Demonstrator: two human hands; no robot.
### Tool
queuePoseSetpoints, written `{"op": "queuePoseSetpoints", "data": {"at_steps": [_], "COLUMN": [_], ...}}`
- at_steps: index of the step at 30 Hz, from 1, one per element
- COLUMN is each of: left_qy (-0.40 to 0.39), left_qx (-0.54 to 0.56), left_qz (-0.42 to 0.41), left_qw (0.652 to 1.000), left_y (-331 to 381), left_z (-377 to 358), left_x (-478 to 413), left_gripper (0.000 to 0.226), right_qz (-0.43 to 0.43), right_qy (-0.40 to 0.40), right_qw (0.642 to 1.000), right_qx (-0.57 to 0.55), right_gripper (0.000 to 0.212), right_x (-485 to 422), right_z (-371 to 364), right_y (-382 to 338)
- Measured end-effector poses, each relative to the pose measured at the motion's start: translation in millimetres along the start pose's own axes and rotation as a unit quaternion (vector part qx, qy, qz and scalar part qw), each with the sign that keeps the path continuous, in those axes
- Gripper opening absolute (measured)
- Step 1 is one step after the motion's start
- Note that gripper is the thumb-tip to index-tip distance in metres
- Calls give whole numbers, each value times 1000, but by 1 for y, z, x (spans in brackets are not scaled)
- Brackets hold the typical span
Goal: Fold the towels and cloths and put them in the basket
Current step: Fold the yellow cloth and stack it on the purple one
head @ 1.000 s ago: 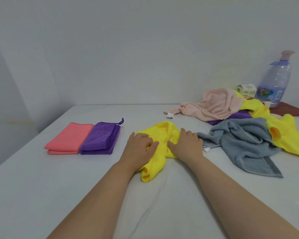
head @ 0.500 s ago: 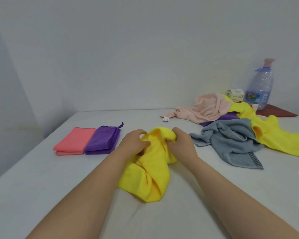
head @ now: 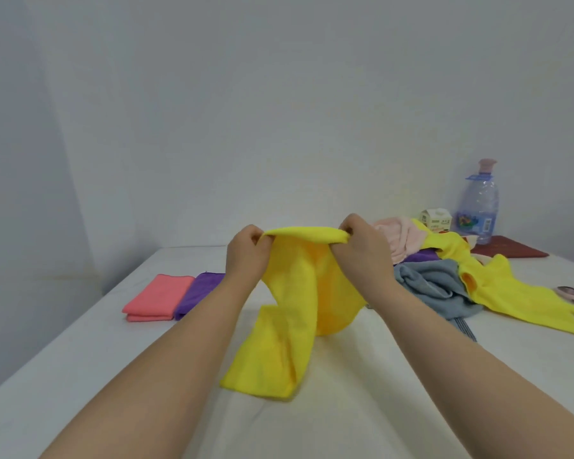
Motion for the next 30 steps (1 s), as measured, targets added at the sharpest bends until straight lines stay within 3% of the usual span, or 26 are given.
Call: {"op": "queuePoseSetpoints", "data": {"at_steps": [3, 5, 7, 8, 10, 12, 15, 18, 21, 23, 25, 26, 27, 28, 30], "left_qy": [74, 109, 94, 69, 15, -32, -147, -258, -286, -291, -239, -181, -131, -113, -145], "left_qx": [28, 40, 52, 61, 107, 224, 383, 453, 495, 485, 341, 217, 103, 26, -49], "left_qz": [26, 43, 56, 59, 80, 131, 174, 173, 175, 166, 145, 125, 97, 74, 73], "left_qw": [997, 992, 993, 994, 991, 965, 895, 835, 802, 808, 898, 951, 981, 991, 986], "left_y": [13, 15, 13, 13, 16, 22, 46, 79, 101, 108, 93, 80, 66, 52, 20], "left_z": [23, 38, 46, 47, 45, 42, 27, 22, 31, 37, 47, 56, 64, 68, 63], "left_x": [-6, -9, -14, -15, -17, -11, -1, 5, 0, -4, -13, -19, -23, -24, -18], "left_gripper": [10, 10, 14, 14, 18, 19, 20, 25, 26, 22, 12, 13, 15, 18, 26], "right_qz": [-34, -65, -107, -128, -178, -199, -196, -186, -159, -162, -178, -177, -172, -178, -227], "right_qy": [-2, 20, 23, 7, -40, -96, -145, -207, -233, -221, -165, -128, -103, -101, -129], "right_qw": [984, 984, 994, 978, 897, 810, 773, 734, 690, 703, 799, 857, 898, 921, 930], "right_qx": [175, 163, -30, -164, -403, -543, -586, -619, -666, -656, -551, -467, -391, -331, -257], "right_gripper": [3, 16, 29, 25, 14, 12, 18, 28, 27, 19, 15, 15, 16, 18, 24], "right_x": [-19, -26, -28, -27, -24, -20, -20, -20, -28, -36, -44, -47, -48, -45, -35], "right_z": [20, 33, 39, 39, 33, 29, 35, 46, 59, 62, 59, 60, 57, 51, 29], "right_y": [5, 13, 22, 24, 19, 4, -21, -53, -76, -77, -52, -33, -15, 3, 43]}}
Point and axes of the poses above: each hand's wrist, its own x-axis away from the middle knuckle, its own z-axis out of the back of the hand, y = z × x, the point moved 6 cm from there along -x, towards the middle knuckle, and after that the axes turned 5 degrees about -y, right-handed, at the moved point
